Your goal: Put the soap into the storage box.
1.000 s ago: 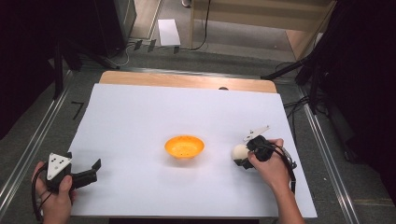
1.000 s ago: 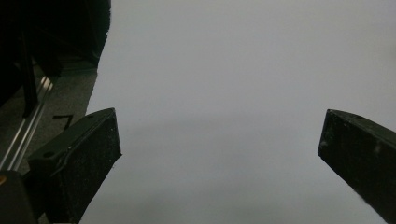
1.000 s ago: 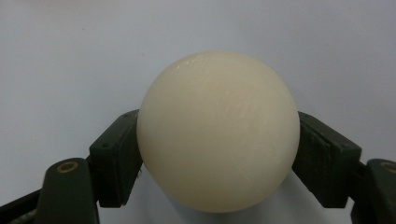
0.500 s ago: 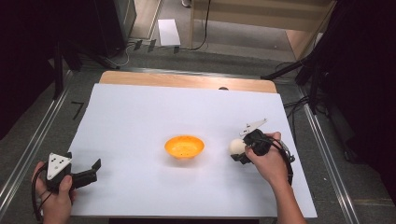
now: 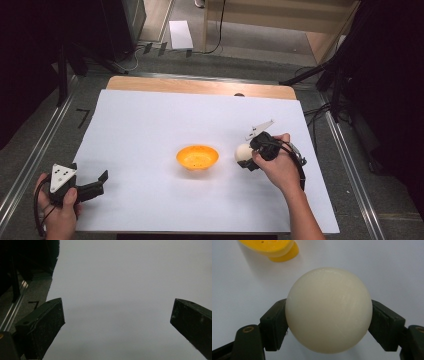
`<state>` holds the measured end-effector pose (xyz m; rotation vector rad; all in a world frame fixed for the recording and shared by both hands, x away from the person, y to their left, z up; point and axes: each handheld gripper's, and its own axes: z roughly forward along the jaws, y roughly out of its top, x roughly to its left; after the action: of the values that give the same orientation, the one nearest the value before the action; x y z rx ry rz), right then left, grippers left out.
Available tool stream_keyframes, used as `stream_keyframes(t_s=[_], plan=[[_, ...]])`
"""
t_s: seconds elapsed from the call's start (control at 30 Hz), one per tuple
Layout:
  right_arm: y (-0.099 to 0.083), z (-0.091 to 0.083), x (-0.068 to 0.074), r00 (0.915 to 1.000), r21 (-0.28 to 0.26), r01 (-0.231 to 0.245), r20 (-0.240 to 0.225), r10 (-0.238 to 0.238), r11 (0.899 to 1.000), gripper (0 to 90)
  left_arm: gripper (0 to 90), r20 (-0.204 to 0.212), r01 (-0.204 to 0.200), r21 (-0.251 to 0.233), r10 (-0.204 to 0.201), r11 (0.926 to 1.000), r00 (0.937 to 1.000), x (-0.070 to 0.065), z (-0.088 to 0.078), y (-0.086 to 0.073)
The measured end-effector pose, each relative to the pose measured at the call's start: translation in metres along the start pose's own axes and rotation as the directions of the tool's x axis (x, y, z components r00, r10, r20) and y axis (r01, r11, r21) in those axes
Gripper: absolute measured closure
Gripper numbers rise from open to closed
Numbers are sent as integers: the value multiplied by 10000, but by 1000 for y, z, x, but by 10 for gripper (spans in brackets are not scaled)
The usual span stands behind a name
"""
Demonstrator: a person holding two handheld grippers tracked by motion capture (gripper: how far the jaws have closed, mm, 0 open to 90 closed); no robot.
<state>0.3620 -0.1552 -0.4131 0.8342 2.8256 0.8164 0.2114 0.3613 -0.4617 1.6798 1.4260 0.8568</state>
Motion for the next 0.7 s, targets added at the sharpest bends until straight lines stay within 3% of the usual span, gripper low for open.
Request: stream_keyframes(t_s=[0.7], plan=[[36, 6, 15, 9959, 194, 881, -222, -877, 9959, 248, 0, -2, -3, -31, 3, 10000, 10000, 0, 0, 0]])
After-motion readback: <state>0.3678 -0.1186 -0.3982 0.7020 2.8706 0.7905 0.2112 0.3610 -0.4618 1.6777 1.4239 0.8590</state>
